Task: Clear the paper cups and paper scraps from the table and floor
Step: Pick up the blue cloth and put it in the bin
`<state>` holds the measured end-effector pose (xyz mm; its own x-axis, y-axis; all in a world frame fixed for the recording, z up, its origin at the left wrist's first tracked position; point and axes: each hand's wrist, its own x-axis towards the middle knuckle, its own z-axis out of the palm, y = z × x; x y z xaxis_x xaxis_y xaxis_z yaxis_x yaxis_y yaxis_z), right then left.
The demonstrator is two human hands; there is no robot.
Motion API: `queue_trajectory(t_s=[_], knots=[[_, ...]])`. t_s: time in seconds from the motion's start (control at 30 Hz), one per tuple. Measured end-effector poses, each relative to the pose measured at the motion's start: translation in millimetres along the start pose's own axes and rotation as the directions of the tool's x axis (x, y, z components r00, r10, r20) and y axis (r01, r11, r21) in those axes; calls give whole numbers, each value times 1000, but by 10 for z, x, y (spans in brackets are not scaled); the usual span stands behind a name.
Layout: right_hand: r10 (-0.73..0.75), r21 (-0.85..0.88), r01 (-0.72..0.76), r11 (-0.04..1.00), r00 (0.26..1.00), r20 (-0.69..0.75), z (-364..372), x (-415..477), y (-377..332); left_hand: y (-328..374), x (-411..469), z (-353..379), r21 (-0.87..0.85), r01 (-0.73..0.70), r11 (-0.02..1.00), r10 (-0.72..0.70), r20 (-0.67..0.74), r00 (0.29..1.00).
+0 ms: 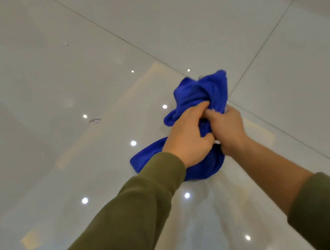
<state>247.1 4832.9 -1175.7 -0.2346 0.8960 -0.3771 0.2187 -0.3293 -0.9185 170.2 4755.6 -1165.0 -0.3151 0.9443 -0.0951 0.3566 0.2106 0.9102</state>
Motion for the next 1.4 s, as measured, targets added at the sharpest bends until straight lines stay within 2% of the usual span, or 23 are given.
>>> queue_trajectory(t_s=[0.07,0.1,0.2,0.27,0.4,0.53,0.6,0.67,0.77,0.87,0.93,0.97,1.03,1.07,1.1,1.13,1.2,1.27,1.33,1.4], knots=[[-115,-152,110,982,993,-22,-128,260,-153,74,147,-7,107,-64,992,67,-25,997],[-148,-233,139,963,989,-23,-189,409,-203,59,211,-39,168,-50,984,60,-52,997],[-138,-454,136,880,990,29,-289,837,-227,-180,309,-275,282,152,947,-106,-171,980],[-91,-553,115,826,993,70,-245,1029,-155,-448,289,-522,375,286,882,-210,-229,950],[-123,-615,205,761,977,173,162,1144,56,-925,164,-994,454,463,761,-358,-302,884],[-214,-633,363,684,929,301,708,1120,156,-1225,60,-1250,475,541,694,-453,-295,841],[-225,-660,410,630,909,350,953,1133,173,-1312,-3,-1324,451,554,700,-459,-309,833],[-231,-699,437,566,898,374,1193,1148,175,-1359,-95,-1387,421,521,743,-432,-293,853],[-236,-747,449,491,894,381,1581,1120,114,-1373,-287,-1385,477,379,793,-340,-169,925],[-187,-774,459,436,888,421,1939,996,58,-1357,-486,-1297,593,222,774,-200,-103,974],[-143,-728,525,440,842,521,2118,815,57,-1370,-587,-1291,600,216,770,-104,-216,971],[-119,-695,585,418,793,597,2174,709,72,-1385,-619,-1314,564,281,777,-106,-324,940],[-59,-618,708,341,672,738,2209,513,119,-1431,-665,-1388,416,462,783,-218,-513,830],[-37,-586,741,327,629,776,2179,440,121,-1454,-680,-1427,339,526,780,-285,-555,782],[-38,-561,755,338,607,794,2120,390,102,-1471,-685,-1466,305,557,773,-324,-565,759],[-74,-542,757,365,603,794,2037,377,64,-1469,-676,-1511,329,553,766,-316,-556,769],[-207,-532,737,416,647,734,1831,436,-31,-1430,-601,-1641,472,456,754,-193,-505,841],[-271,-604,664,442,740,615,1620,559,-113,-1376,-447,-1776,574,344,743,-75,-439,895],[-167,-737,522,429,848,503,1466,670,-146,-1334,-234,-1850,534,306,788,-125,-349,929],[30,-821,385,422,899,437,1381,674,-103,-1337,-37,-1842,502,341,795,-272,-208,940]])
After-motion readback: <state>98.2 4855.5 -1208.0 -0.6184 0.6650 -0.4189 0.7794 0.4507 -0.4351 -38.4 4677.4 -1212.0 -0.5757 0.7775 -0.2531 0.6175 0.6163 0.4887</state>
